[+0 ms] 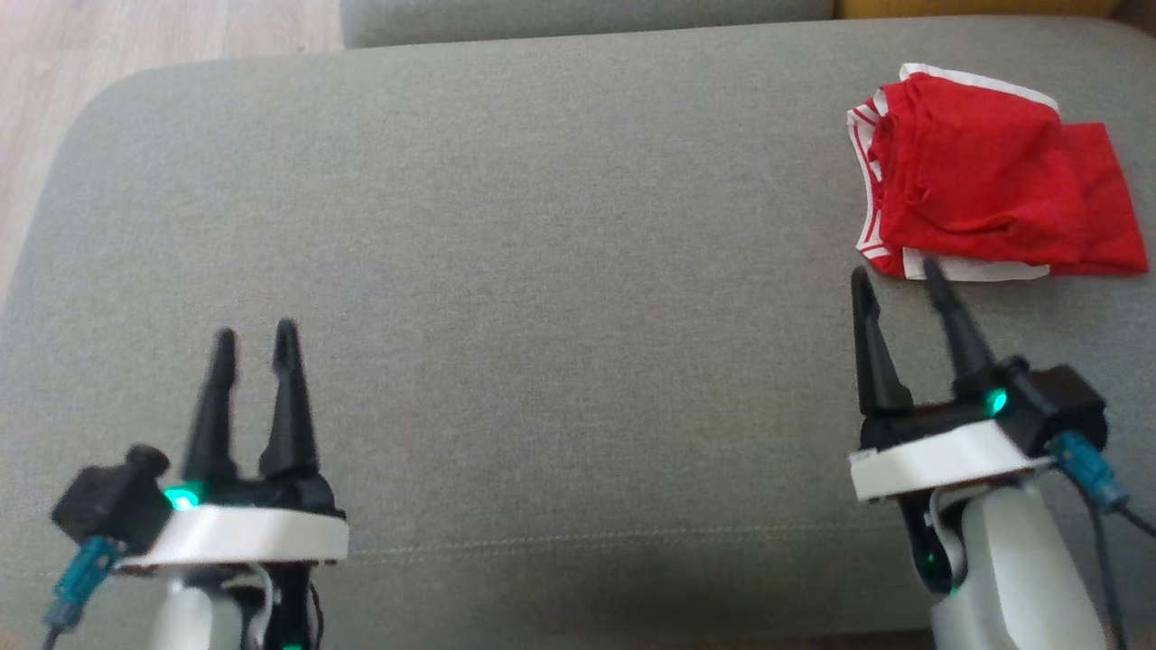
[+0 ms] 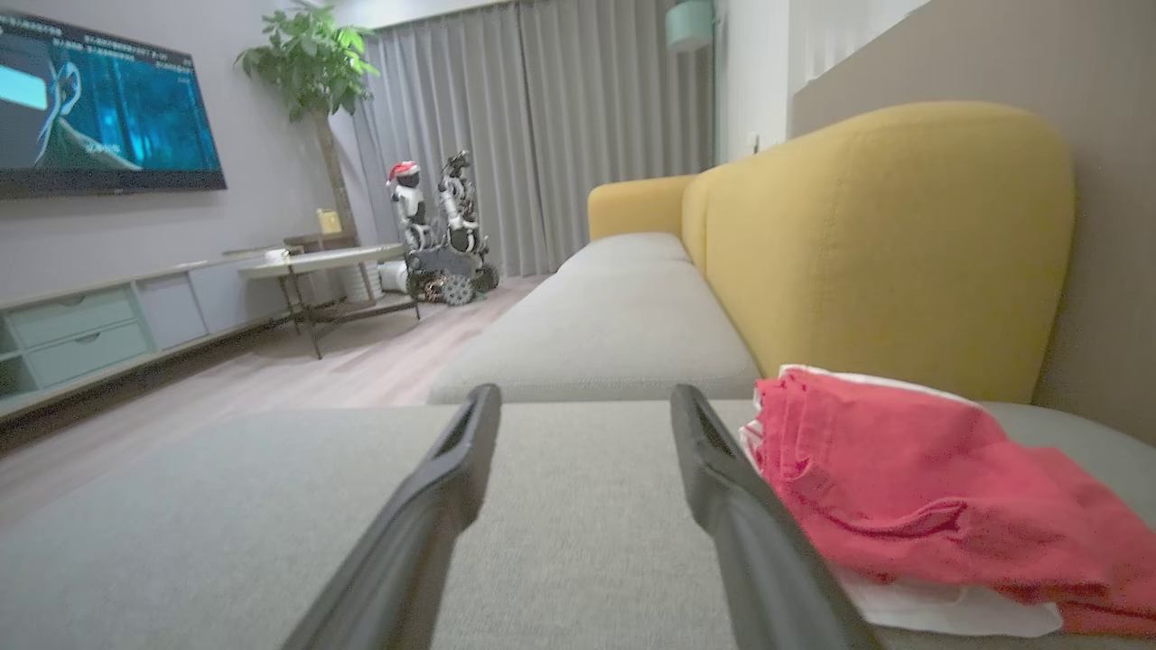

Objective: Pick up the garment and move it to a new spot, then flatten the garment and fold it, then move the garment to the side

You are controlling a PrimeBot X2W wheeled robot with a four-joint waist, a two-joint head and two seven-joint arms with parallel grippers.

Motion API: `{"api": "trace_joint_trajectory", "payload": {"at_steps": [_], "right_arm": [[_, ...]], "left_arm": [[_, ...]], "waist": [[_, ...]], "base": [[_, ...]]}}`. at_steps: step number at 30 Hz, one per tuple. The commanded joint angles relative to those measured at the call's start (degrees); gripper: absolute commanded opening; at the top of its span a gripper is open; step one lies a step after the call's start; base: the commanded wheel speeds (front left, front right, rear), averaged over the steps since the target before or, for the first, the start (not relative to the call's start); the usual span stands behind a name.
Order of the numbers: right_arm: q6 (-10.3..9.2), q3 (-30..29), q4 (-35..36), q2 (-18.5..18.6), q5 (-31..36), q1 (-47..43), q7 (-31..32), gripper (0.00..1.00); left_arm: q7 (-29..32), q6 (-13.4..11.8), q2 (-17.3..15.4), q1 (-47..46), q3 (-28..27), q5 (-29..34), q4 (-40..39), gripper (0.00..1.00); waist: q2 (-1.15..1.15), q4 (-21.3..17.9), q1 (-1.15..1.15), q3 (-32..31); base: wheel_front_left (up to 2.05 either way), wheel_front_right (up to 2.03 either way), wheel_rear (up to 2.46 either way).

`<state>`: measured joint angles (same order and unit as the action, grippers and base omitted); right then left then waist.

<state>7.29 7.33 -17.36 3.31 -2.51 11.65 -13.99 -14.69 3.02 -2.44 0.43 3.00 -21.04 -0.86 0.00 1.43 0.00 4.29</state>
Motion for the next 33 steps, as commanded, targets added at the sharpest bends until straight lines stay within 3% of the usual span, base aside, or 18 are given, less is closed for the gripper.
{"api": "trace_joint_trajectory", "payload": {"at_steps": [1, 4, 33], "right_arm": [[0.0, 0.0, -0.05, 0.0, -0.03, -0.03, 0.01, 0.0], [0.0, 0.02, -2.53, -0.01, -0.32, -1.43, 0.11, 0.0], [0.05, -2.06, -1.12, 0.75, -22.16, -2.42, 3.94, 0.0]], "left_arm": [[0.0, 0.0, 0.0, 0.02, 0.02, -0.03, 0.05, 0.0], [0.09, 0.01, 0.19, 1.18, 0.21, -0.26, 2.84, 0.0], [4.06, 1.05, -0.84, -0.64, -0.85, -17.81, 5.78, 0.0]], "waist": [[0.0, 0.0, 0.0, 0.0], [0.0, 0.0, 0.0, -0.02], [0.0, -0.33, 0.0, -0.98]], "base": [[0.0, 0.0, 0.0], [0.0, 0.0, 0.0], [0.0, 0.0, 0.0]]}}
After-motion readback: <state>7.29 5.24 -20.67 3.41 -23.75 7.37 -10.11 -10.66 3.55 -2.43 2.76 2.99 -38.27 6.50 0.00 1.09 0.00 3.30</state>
